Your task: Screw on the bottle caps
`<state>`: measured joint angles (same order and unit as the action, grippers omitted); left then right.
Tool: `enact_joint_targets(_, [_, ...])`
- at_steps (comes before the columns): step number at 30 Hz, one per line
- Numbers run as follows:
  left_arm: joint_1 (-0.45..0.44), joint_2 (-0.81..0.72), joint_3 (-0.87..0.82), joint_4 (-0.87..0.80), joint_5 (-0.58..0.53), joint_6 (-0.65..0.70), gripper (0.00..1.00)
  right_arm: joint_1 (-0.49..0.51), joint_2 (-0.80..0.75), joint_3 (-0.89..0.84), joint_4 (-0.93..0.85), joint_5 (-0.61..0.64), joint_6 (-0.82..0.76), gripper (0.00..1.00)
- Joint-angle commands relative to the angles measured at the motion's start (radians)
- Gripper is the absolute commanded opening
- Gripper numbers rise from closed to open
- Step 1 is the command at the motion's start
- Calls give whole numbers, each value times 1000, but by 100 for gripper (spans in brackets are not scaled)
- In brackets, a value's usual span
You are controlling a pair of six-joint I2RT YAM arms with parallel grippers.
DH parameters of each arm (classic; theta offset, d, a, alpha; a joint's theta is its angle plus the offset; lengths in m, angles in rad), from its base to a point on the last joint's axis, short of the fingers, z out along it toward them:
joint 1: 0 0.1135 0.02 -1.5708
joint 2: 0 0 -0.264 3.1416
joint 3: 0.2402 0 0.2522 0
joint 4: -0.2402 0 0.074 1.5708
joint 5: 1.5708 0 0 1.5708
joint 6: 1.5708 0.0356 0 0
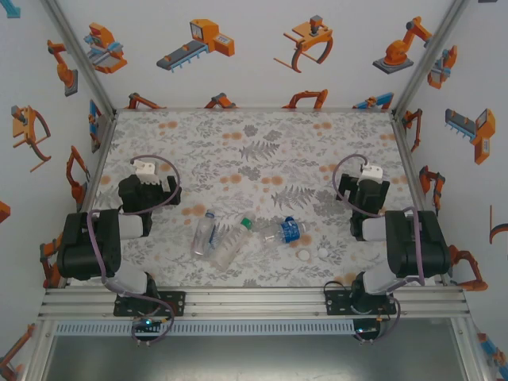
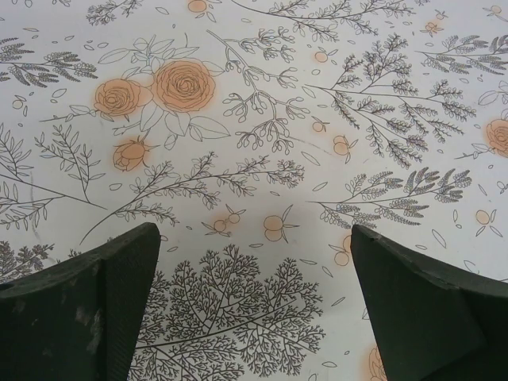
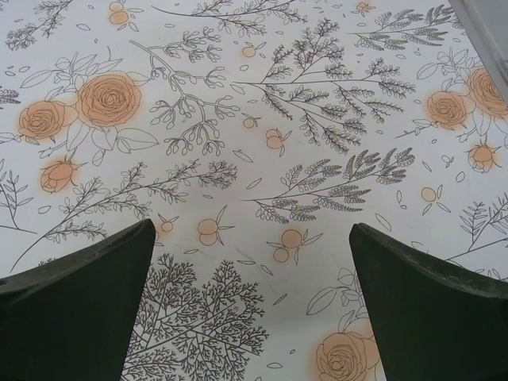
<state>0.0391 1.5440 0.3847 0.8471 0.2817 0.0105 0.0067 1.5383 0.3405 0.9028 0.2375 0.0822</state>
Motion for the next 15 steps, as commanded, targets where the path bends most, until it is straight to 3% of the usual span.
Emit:
enact_joint_targets(1, [2,-12,-7,32,20,12,97,-8,1,23,5,18,17,99])
enact_joint_targets(15, [4,-6,-6,37,-15,-9,97,-8,0,23,5,18,17,99])
